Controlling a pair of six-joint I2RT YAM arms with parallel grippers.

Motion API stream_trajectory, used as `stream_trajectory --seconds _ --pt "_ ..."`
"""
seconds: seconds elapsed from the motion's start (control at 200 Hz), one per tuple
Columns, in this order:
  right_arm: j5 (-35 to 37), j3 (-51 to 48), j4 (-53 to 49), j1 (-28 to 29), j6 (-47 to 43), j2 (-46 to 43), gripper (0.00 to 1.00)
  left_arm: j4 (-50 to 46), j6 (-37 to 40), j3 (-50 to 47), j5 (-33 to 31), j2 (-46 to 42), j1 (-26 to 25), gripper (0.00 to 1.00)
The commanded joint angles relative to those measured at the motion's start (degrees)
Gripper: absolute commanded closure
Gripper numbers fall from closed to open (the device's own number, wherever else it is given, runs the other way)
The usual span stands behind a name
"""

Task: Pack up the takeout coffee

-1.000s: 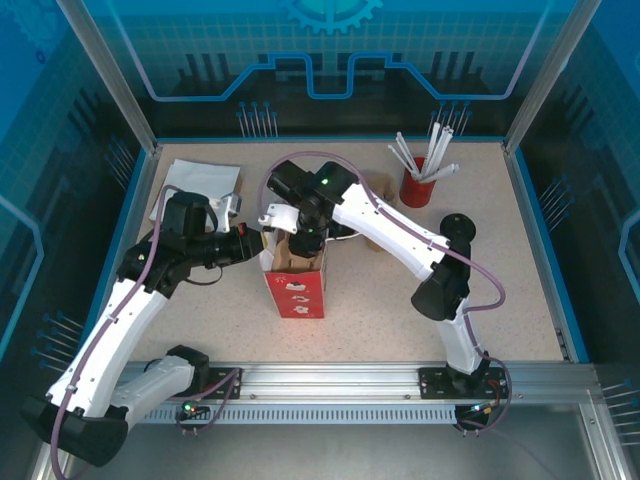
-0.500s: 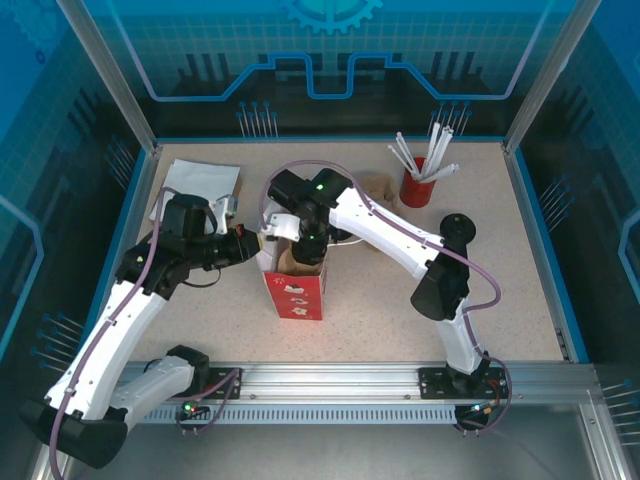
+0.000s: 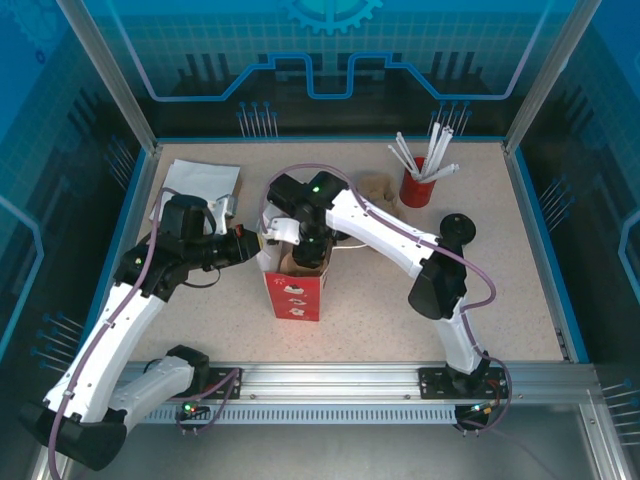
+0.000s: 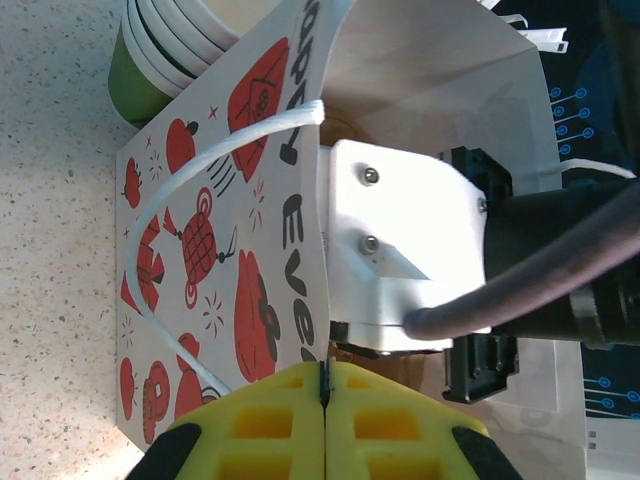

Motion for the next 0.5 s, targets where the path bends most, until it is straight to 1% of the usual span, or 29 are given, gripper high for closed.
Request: stream_trajectory --seconds 0.0,0.11,0.27,0.495 --pt "1.09 -0.66 -1.47 -0.15 -2.76 1.79 0.68 1.26 -0.48 0.18 1.14 -1.02 -0.42 0.93" --pt "0.98 -1.43 -0.31 -0.26 -2.68 1.88 0.68 0.10 0.00 0.31 -0.41 -1.01 -0.43 0.92" --pt "0.43 -1.77 0.98 -0.33 -2.93 2.99 0.68 0.09 0.05 -0.09 -0.17 -0.83 -0.43 0.93" --pt "1.51 -4.17 1.64 -0.51 -4.55 3.90 0.68 -0.16 0.00 -0.19 -0.97 -1.01 -0.39 0.93"
